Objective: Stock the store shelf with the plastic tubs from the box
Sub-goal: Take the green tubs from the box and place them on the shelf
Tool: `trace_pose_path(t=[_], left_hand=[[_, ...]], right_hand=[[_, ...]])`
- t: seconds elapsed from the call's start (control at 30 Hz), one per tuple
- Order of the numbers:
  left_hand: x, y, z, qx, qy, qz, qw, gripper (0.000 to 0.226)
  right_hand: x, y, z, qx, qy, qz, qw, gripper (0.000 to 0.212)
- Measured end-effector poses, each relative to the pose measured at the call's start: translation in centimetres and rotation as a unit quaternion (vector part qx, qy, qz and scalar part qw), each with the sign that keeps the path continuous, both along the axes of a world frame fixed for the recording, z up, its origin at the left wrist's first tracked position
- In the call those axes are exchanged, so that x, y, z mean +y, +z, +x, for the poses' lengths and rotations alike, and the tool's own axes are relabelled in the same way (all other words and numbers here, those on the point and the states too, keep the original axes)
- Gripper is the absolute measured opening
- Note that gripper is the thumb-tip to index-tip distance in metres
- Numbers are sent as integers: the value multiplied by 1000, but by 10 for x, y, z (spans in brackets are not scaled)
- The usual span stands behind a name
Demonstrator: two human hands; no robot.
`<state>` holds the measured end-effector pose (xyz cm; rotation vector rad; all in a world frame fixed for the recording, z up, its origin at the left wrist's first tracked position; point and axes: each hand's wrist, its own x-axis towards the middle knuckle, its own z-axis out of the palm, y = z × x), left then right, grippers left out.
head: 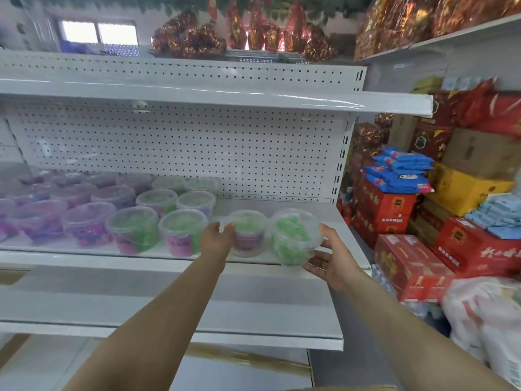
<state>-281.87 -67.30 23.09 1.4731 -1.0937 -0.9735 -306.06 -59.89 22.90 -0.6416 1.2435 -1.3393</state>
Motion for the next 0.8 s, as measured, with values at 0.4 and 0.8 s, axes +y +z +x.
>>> trace_pose_path(t=[0.4, 0.8], left_hand=[[-14, -5, 1, -262, -131, -127, 948, 33], [-26, -19, 2, -298, -96, -178, 933, 32]], right_hand=[[-20, -2, 2, 18, -22, 24, 999, 58], [-55, -5, 1, 123, -103, 48, 986, 47]])
